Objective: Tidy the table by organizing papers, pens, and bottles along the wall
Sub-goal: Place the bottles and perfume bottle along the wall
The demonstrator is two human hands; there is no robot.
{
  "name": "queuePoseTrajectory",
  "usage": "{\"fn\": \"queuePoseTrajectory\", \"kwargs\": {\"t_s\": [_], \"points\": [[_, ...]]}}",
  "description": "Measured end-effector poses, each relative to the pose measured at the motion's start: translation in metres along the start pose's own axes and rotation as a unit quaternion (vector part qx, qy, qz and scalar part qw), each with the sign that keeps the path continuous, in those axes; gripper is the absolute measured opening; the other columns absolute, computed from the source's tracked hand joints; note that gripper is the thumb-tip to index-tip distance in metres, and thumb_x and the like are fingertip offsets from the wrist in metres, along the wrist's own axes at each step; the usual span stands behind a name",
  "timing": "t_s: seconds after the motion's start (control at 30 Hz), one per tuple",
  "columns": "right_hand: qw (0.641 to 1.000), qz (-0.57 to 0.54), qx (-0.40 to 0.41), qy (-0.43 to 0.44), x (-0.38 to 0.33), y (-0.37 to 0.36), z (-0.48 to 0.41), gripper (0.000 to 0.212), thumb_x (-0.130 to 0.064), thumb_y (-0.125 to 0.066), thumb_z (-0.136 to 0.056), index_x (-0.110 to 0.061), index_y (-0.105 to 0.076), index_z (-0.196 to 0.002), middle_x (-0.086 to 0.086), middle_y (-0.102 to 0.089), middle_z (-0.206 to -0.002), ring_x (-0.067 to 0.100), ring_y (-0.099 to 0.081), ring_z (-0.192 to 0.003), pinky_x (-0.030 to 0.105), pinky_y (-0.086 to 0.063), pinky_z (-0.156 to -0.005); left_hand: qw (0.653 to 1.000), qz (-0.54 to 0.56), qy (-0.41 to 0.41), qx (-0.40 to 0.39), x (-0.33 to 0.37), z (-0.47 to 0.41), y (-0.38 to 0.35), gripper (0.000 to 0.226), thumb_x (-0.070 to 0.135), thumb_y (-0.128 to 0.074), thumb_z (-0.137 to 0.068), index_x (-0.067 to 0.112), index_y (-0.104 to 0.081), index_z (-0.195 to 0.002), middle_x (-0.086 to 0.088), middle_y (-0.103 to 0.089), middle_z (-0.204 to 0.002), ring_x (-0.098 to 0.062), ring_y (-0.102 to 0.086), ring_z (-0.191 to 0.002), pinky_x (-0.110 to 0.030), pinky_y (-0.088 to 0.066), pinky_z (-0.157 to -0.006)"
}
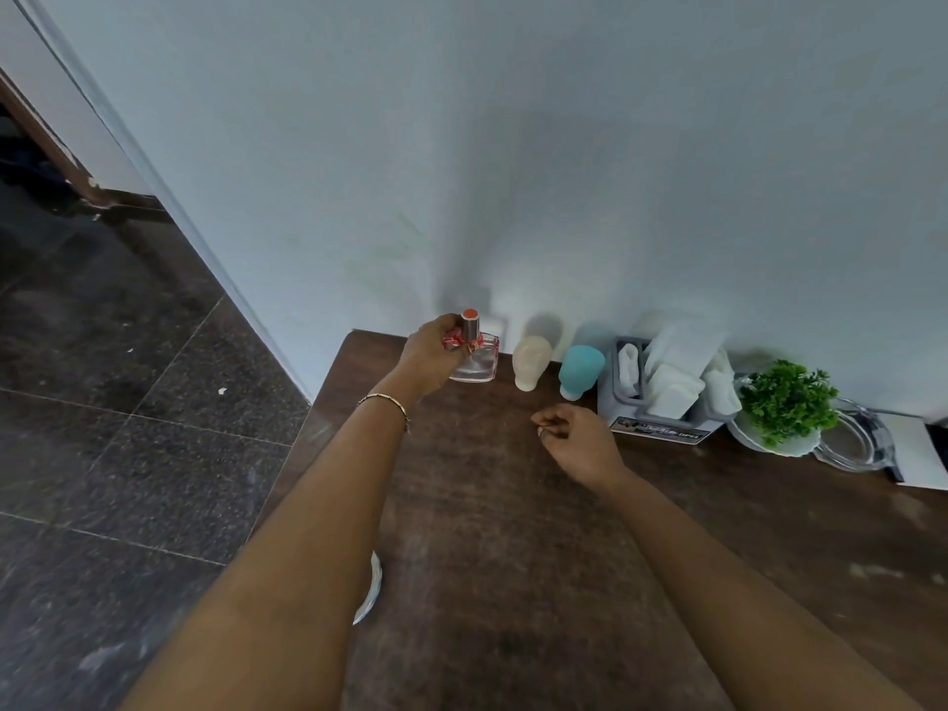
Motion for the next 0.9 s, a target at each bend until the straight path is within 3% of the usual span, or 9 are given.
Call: {"fn": "queuePoseTrajectory", "kwargs": {"t_s": [0.17, 0.4, 0.6, 0.73, 0.9], "points": [[1.0, -0.001, -0.012, 0.002, -0.003, -0.003, 0.008, 0.02, -0.01, -0.061, -0.089, -0.015, -0.069, -0.107, -0.006, -0.069, -0.107, 0.005, -0.063, -0.093, 0.017, -0.047, -0.084, 0.999, -0.029, 0.01, -0.018, 0.0, 0.0, -0.005, 0.04, 0.015, -0.057, -0.091, 0.015, -0.052, -0.13, -0.008, -0.063, -0.125, -0.027, -0.057, -0.117, -0.035, -0.043, -0.102], [1.0, -0.017, -0.015, 0.001, -0.006, -0.003, 0.019, 0.017, -0.01, -0.062, -0.088, -0.019, -0.069, -0.102, -0.008, -0.07, -0.104, 0.004, -0.064, -0.091, 0.02, -0.051, -0.085, 0.996, -0.002, 0.069, 0.05, -0.016, 0.024, 0.0, 0.071, 0.015, -0.066, -0.086, 0.013, -0.028, -0.146, -0.014, -0.046, -0.14, -0.028, -0.042, -0.132, -0.037, -0.038, -0.106], [0.998, -0.027, -0.043, 0.02, -0.026, -0.025, 0.041, 0.015, -0.012, -0.064, -0.088, -0.02, -0.069, -0.099, -0.012, -0.068, -0.096, 0.002, -0.063, -0.088, 0.018, -0.049, -0.082, 0.989, -0.031, 0.085, 0.116, -0.049, 0.097, 0.01, 0.062, 0.019, -0.072, -0.082, 0.01, -0.044, -0.137, -0.011, -0.051, -0.138, -0.026, -0.046, -0.129, -0.035, -0.039, -0.106], [0.995, -0.023, -0.091, 0.036, -0.043, -0.06, 0.058, 0.013, -0.013, -0.065, -0.087, -0.024, -0.07, -0.093, -0.012, -0.069, -0.093, 0.003, -0.064, -0.084, 0.02, -0.05, -0.081, 0.961, -0.103, 0.177, 0.188, -0.104, 0.165, 0.036, 0.046, 0.024, -0.069, -0.08, 0.022, -0.056, -0.125, -0.009, -0.059, -0.126, -0.028, -0.052, -0.121, -0.042, -0.043, -0.102], [0.985, -0.026, -0.159, 0.056, -0.066, -0.109, 0.082, 0.012, -0.008, -0.064, -0.085, -0.019, -0.068, -0.085, -0.006, -0.069, -0.084, 0.016, -0.067, -0.081, 0.03, -0.053, -0.079, 0.922, -0.139, 0.288, 0.217, -0.149, 0.24, 0.048, 0.04, 0.021, -0.06, -0.085, 0.024, -0.053, -0.124, -0.011, -0.052, -0.128, -0.031, -0.045, -0.124, -0.045, -0.042, -0.098]]}}
Point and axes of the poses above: each hand's wrist, its own z-axis away from the middle knuckle, its own y-axis out of the back of the hand, x = y × z, the point moved 8 cm from there along -z, towards the middle knuckle
